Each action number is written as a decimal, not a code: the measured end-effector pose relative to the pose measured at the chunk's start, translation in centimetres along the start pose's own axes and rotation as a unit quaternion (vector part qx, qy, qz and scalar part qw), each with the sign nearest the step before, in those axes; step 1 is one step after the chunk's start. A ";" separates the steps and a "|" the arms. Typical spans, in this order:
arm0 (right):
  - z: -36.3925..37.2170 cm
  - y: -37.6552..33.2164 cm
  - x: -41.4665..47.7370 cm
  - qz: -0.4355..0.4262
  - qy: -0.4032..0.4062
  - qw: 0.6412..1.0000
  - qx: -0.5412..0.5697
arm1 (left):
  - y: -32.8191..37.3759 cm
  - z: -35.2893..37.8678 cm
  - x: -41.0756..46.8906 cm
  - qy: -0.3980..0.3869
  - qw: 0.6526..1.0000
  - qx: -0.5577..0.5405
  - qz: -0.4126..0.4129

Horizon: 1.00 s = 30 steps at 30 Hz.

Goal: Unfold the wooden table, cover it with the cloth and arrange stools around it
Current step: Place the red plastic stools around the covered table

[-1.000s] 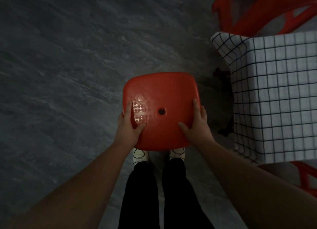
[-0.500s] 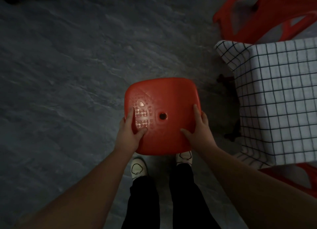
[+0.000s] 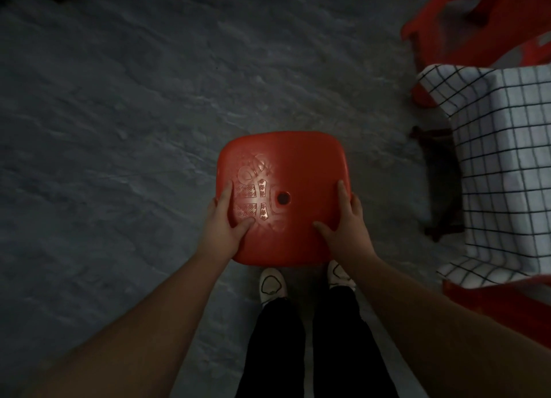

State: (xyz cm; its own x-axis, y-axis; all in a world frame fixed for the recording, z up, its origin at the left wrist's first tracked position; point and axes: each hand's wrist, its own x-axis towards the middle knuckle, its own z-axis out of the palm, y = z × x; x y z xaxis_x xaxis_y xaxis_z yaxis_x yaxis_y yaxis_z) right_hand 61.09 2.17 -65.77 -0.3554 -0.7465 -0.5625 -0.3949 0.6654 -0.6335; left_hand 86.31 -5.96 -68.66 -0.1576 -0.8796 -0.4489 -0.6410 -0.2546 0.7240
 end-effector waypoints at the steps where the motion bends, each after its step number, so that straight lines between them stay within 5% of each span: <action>1: 0.7 -0.2 -0.1 -0.001 -0.002 1.000 -0.001 | -0.5 -0.4 -0.2 0.004 1.000 0.002 -0.003; 30: 3.9 -0.8 0.4 0.006 -0.039 0.999 -0.013 | -2.9 -2.4 -0.3 0.013 0.998 0.048 -0.030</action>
State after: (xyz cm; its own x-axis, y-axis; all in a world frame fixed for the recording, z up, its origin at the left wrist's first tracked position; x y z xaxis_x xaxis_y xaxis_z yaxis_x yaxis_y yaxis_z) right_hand 64.64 1.32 -67.54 -0.2940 -0.7363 -0.6095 -0.4128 0.6729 -0.6138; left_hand 90.02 -5.92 -69.41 -0.0989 -0.8745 -0.4748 -0.7185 -0.2674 0.6421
